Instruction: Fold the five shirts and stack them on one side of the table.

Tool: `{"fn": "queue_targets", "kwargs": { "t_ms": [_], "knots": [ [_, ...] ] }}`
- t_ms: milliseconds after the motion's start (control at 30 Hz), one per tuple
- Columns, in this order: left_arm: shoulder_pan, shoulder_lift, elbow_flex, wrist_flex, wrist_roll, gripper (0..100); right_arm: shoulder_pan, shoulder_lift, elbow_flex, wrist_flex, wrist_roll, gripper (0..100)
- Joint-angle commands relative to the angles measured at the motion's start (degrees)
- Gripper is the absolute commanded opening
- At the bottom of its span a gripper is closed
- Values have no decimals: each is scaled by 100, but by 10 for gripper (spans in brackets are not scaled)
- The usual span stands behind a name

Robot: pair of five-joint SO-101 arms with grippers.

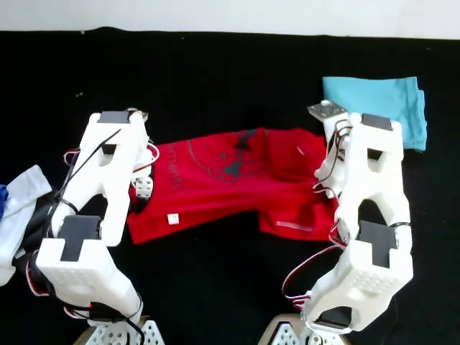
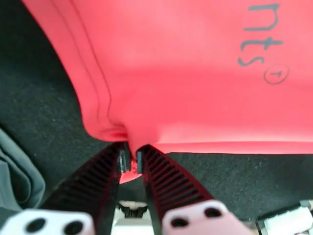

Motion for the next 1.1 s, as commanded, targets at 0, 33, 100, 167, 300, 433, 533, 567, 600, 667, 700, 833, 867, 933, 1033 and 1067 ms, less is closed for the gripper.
{"fn": "queue_targets", "kwargs": {
  "t_ms": [0, 33, 100, 167, 300, 433, 533, 567, 600, 667, 700, 833, 867, 933, 1033, 1067],
  "knots": [
    [40, -268, -13, -26, -53, 11, -127, -330, -31, -57, 35, 10],
    [40, -277, -40, -18, -53, 11, -145, -338, -48, -31, 35, 13],
    [13, -330, -75, 158, -167, 40, -163, -426, -215, -4, 26, 50],
    [-4, -330, -303, 598, -422, 100, -163, -690, -426, 136, 26, 110],
    [-66, -330, -1165, 1556, -800, 208, -312, -1446, -769, 444, 35, 174],
    [-207, -330, -2255, 1925, -993, 224, -532, -2158, -866, 391, 35, 174],
    [-374, -259, -2888, 1890, -958, 219, -664, -2440, -804, 4, 26, 173],
    [-382, -233, -2923, 1723, -949, 195, -673, -2422, -796, -145, 18, 173],
    [-374, -145, -2888, 1451, -879, 145, -743, -2352, -796, -347, -79, 165],
    [-356, 163, -2747, 809, -378, 2, -892, -2009, -734, -848, -440, 91],
    [-303, 382, -2677, 536, -132, 12, -1007, -1771, -681, -1121, -633, 31],
    [-4, 1411, -2642, -193, 149, 8, -1429, -549, -673, -1974, -1231, 33],
    [48, 1640, -2651, -396, 281, 8, -1508, -259, -734, -2167, -1336, 33],
    [110, 2035, -2721, -703, 431, 8, -1587, 303, -971, -2396, -1477, 33],
    [57, 2554, -2985, -888, 431, 8, -1569, 1103, -1429, -2501, -1477, 33],
    [-13, 2730, -3143, -879, 431, 8, -1516, 1367, -1622, -2501, -1477, 33]
  ]
}}
